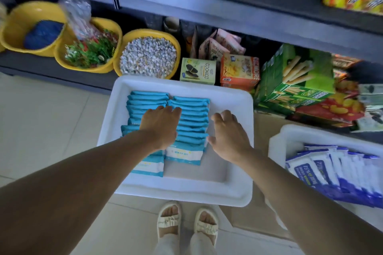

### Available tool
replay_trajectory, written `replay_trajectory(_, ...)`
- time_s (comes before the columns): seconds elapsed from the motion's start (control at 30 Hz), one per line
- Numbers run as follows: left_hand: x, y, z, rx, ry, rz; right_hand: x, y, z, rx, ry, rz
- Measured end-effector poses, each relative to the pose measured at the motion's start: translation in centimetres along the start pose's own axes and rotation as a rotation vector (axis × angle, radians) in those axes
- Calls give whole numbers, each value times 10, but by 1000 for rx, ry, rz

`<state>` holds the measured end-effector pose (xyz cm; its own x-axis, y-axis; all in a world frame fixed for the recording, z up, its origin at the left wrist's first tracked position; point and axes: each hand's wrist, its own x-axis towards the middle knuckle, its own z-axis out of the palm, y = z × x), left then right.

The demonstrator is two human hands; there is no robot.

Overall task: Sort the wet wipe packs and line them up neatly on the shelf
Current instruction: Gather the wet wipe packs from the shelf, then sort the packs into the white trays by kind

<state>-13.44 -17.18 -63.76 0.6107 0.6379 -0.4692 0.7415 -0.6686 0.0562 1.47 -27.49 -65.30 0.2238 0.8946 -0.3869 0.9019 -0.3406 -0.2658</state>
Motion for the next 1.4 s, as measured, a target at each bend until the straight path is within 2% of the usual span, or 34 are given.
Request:
replay_trajectory(0.17, -34, 8, -111, -116, 10, 51, -30, -17, -108, -43, 82, -4)
replay_trajectory(0.47, -114, 33, -319, -99, 288, 126, -116, -51, -324, -72, 356, 38)
replay_trajectory(0.67, -167, 74, -431, -45, 507, 217, -185, -61, -443, -128, 544, 81)
replay_trajectory(0.83, -194, 112, -493, -12, 636, 305, -239, -51, -512, -140, 688, 154)
replay_trajectory(1.1, -193, 170, -560, -60, 697, 396, -288, 1, -584, -140, 755, 233)
replay_trajectory(1.23, -180, 198, -588, -60, 748, 349, -288, 37, -614, -121, 790, 203)
replay_trajectory(1.4, -160, 209, -615, -115, 744, 209, -260, 69, -652, -122, 754, 102)
